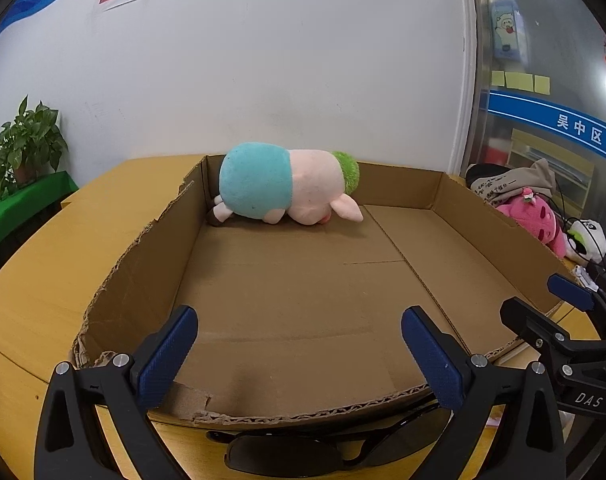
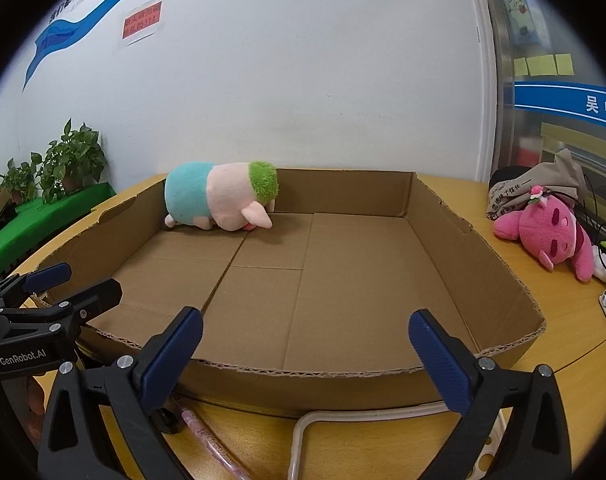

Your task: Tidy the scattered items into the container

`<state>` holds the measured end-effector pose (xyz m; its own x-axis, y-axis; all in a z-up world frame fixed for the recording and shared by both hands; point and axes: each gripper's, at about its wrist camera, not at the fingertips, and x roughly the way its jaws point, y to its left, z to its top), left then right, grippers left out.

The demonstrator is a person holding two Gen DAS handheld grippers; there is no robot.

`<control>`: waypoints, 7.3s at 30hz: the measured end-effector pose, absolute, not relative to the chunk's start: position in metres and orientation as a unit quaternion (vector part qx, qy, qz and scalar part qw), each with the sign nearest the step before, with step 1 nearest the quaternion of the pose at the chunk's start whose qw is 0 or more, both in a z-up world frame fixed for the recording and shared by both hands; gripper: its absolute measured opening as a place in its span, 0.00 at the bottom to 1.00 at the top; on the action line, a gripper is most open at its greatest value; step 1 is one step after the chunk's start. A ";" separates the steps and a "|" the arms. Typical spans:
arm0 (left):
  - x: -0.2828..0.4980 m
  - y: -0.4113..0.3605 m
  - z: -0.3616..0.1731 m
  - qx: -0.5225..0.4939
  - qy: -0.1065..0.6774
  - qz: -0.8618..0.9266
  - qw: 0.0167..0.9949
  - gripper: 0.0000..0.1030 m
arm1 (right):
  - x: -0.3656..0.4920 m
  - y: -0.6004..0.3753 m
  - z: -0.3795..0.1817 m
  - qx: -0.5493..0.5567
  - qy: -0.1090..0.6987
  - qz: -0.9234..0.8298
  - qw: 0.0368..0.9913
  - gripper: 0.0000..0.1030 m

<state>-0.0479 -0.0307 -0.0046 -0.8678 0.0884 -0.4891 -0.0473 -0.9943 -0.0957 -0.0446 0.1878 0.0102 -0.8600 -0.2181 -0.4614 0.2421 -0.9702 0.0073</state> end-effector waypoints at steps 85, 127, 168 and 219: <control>-0.029 -0.017 -0.001 -0.239 -0.029 0.971 0.003 1.00 | -0.044 0.188 0.010 0.237 0.027 -0.964 0.119 1.00; 0.040 -0.007 -0.005 -0.341 -0.095 0.927 0.120 1.00 | 0.028 0.246 -0.002 0.322 0.175 -0.889 0.275 0.99; 0.033 0.147 -0.042 -0.567 -0.146 0.692 0.423 0.49 | 0.088 0.269 -0.024 0.389 0.088 -0.856 0.329 0.41; -0.135 0.053 0.169 -0.466 -0.087 0.784 0.400 0.24 | -0.069 0.180 0.171 0.259 0.195 -0.856 0.402 0.41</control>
<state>-0.1352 0.0531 0.1685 -0.2458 0.7092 -0.6608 -0.5462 -0.6645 -0.5100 -0.0687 0.1804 0.1708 -0.5425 -0.5873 -0.6006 0.7898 -0.6002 -0.1264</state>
